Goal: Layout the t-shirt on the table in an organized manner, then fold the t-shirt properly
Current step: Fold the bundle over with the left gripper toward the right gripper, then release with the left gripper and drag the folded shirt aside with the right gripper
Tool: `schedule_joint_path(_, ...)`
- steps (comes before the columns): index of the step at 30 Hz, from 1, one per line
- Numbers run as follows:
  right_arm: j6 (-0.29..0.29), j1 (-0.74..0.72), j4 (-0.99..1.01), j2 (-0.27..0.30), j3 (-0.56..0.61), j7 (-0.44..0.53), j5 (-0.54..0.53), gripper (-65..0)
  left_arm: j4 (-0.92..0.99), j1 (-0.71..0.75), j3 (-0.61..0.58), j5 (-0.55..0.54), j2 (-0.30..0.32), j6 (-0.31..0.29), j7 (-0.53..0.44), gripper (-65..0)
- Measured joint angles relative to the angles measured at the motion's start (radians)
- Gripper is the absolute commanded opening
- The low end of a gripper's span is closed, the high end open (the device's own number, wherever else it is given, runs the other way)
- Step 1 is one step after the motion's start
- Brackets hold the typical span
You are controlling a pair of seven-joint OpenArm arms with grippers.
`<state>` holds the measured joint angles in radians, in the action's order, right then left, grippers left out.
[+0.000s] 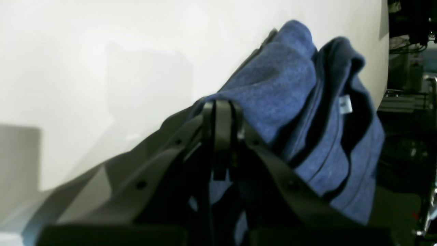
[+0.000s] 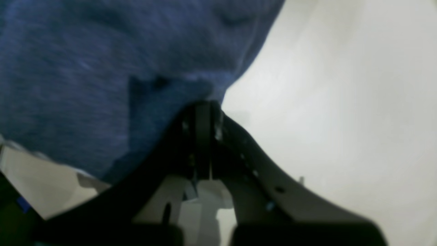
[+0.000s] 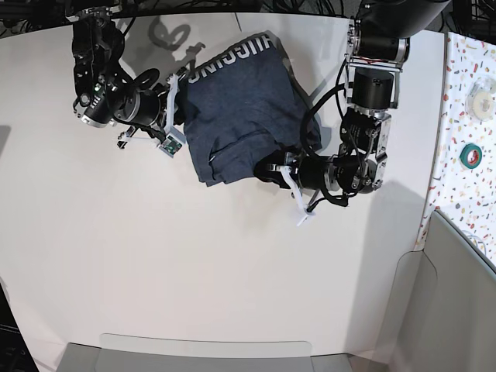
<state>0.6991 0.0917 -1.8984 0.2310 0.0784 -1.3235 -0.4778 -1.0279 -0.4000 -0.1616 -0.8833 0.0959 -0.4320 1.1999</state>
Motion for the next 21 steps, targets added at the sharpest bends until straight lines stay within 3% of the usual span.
schedule_joint_path(3,-0.001,0.005,-0.010,-0.005,-0.116,0.006,-0.017,-65.0,0.000,-0.012,0.000,0.008,-0.017,0.006,0.003,-65.0)
schedule_joint_path(6,0.000,-0.009,-0.010,0.002,-0.312,-0.001,0.009,-65.0,-0.042,-0.010,0.003,0.010,-0.016,0.007,0.021,-65.0)
schedule_joint_path(9,0.000,-0.042,-0.010,0.011,-0.426,-0.008,0.023,-65.0,-0.195,-0.002,0.009,0.003,-0.009,0.005,0.077,-59.8)
schedule_joint_path(12,0.000,-0.065,-0.012,-0.023,-0.406,-0.027,0.005,-65.0,-0.363,-0.011,0.040,-0.109,-0.012,0.001,0.095,-50.9)
schedule_joint_path(14,0.000,-0.068,-0.023,-0.095,-0.358,-0.034,0.005,-65.0,-0.468,-0.002,0.103,-0.160,-0.018,0.001,0.110,-46.2)
schedule_joint_path(17,0.000,-0.063,-0.059,-0.188,-0.261,-0.041,0.005,-65.0,-0.539,0.054,0.206,-0.178,-0.008,0.002,0.115,-47.8)
schedule_joint_path(21,0.000,-0.068,-0.109,-0.286,-0.127,-0.033,-0.003,-65.0,-0.525,0.158,0.340,-0.140,0.105,0.011,0.096,-54.0)
